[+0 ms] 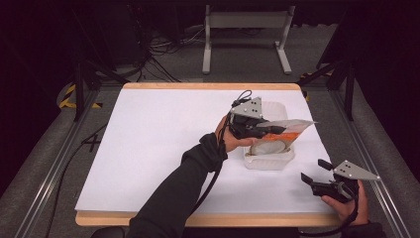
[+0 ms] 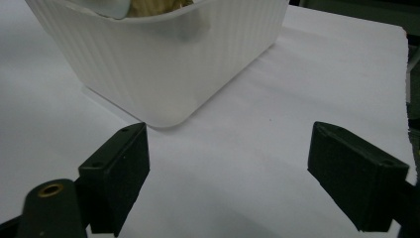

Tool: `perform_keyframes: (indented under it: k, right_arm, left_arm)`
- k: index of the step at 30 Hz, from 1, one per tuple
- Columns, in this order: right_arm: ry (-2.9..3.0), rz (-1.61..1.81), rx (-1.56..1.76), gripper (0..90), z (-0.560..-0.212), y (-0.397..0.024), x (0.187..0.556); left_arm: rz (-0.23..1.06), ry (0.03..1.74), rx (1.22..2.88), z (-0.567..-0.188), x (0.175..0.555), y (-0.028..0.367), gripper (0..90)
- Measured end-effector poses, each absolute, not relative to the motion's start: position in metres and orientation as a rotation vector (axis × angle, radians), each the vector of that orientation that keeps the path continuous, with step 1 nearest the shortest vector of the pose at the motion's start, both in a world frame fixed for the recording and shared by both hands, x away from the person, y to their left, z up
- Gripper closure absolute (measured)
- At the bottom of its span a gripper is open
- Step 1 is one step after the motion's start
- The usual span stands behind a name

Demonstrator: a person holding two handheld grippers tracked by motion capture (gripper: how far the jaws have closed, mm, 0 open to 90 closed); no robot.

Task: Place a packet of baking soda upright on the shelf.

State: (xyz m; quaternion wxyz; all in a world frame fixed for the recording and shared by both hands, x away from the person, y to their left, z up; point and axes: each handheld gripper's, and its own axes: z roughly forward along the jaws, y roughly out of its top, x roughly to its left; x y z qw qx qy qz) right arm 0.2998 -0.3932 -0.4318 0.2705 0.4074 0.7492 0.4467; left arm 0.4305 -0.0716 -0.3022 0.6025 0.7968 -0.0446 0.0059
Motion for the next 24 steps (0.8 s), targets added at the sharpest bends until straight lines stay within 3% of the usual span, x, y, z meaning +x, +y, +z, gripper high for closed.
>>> perform_keyframes:
  k: [9,16,24]
  right_arm:
    - [2.028,1.196,1.093,17.1,-0.433,-0.391,0.300]
    - [2.028,1.201,1.102,17.0,-0.433,-0.393,0.301]
    - [2.038,1.196,1.100,16.9,-0.433,-0.391,0.300]
  left_arm:
    - [-0.033,-0.039,1.811,-0.309,0.442,-0.067,89.7]
    - [-0.059,-0.164,1.814,-0.305,0.425,-0.069,89.7]
    - [-0.063,-0.147,1.879,-0.319,0.429,-0.078,89.5]
